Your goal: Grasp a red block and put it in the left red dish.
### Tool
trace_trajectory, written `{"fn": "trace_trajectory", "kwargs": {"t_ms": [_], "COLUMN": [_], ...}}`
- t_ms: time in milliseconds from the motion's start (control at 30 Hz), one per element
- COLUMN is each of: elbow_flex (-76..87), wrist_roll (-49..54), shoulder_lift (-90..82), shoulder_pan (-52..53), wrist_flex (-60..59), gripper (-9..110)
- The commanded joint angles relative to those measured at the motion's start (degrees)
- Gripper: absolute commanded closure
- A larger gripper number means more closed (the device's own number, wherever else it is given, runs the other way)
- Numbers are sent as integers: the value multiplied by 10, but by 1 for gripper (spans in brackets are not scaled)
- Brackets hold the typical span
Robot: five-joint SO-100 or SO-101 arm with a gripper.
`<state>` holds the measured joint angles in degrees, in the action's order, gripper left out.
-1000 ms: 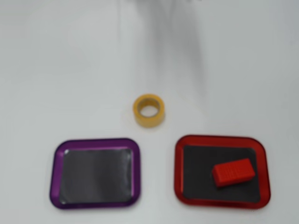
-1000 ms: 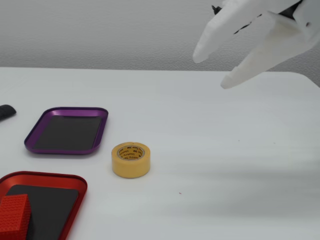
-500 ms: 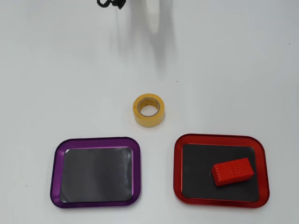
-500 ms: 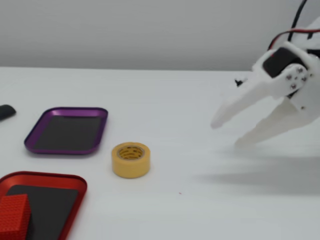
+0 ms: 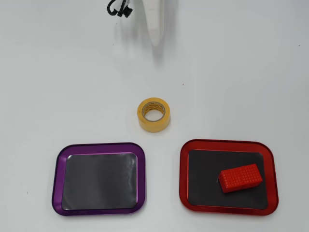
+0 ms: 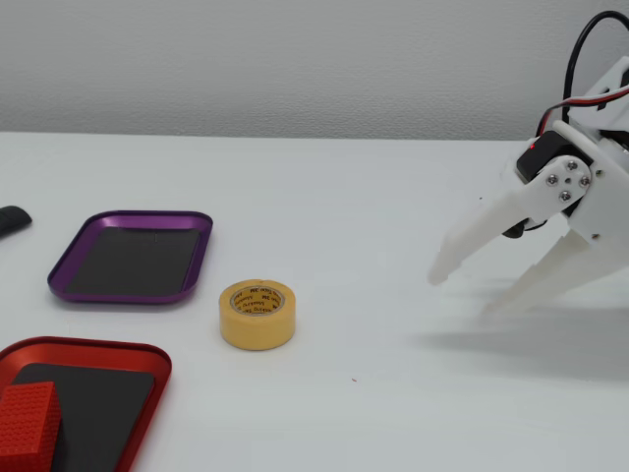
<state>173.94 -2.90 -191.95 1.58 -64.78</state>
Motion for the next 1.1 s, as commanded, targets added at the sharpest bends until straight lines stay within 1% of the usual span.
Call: {"fn": "trace_trajectory", "kwargs": {"t_ms": [0, 67, 167, 233, 467, 667, 1067], "elbow_flex": [5, 6, 6, 6, 6, 2, 2], "wrist_roll": [-3, -3, -3, -3, 1, 65, 59], "shoulder_lift": [-39, -39, -39, -39, -39, -39, -39], "shoulder_pan": [5, 4, 5, 6, 4, 4, 10], "wrist_flex": [-13, -19, -21, -23, -40, -70, -78], "gripper": [88, 92, 103, 101, 102, 102, 102]}}
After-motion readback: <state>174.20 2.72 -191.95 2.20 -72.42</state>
